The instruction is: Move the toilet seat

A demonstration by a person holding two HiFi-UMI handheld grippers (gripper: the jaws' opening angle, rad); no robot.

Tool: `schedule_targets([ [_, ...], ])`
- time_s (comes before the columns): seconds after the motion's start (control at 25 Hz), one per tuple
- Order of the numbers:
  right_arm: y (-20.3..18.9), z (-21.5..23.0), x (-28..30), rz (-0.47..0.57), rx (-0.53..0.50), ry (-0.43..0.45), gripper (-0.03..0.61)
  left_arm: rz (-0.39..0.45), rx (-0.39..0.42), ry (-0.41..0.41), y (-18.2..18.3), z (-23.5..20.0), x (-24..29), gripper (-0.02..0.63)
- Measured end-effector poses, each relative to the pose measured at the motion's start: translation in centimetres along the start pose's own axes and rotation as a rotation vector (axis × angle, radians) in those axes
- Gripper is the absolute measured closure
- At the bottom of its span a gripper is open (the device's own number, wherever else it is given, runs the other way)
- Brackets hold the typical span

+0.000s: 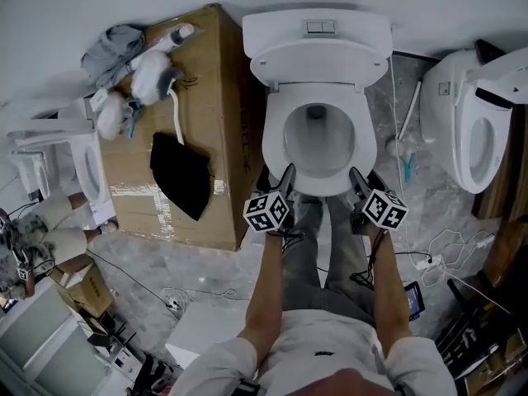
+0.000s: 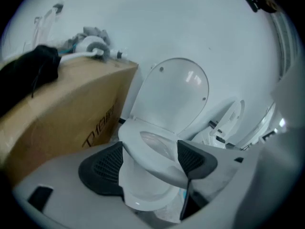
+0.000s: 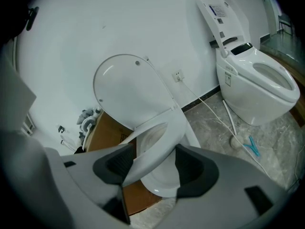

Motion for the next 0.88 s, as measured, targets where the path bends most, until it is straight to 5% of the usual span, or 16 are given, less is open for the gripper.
schedule_targets([
  [0.36,3.2,-1.8,-0.4,0.072,0.086,0.023,0.284,0.089,0.109,0.010,4.5,1.8,-1.3,0.279],
  [0.88,7.8,-4.0,-0.3,0.139,0.193,0.035,0.282,0.187,0.338,-0.102,9.0,4.8,-5.9,0.279],
])
Point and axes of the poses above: the fingertips, and each gripper's own axes: x forward along the fingers, z to its right, y out of its top, the point moved 7 cm from there along -x, backward along the fingers, and after that the axes turned 12 degrees about y, right-handed, at the moved point
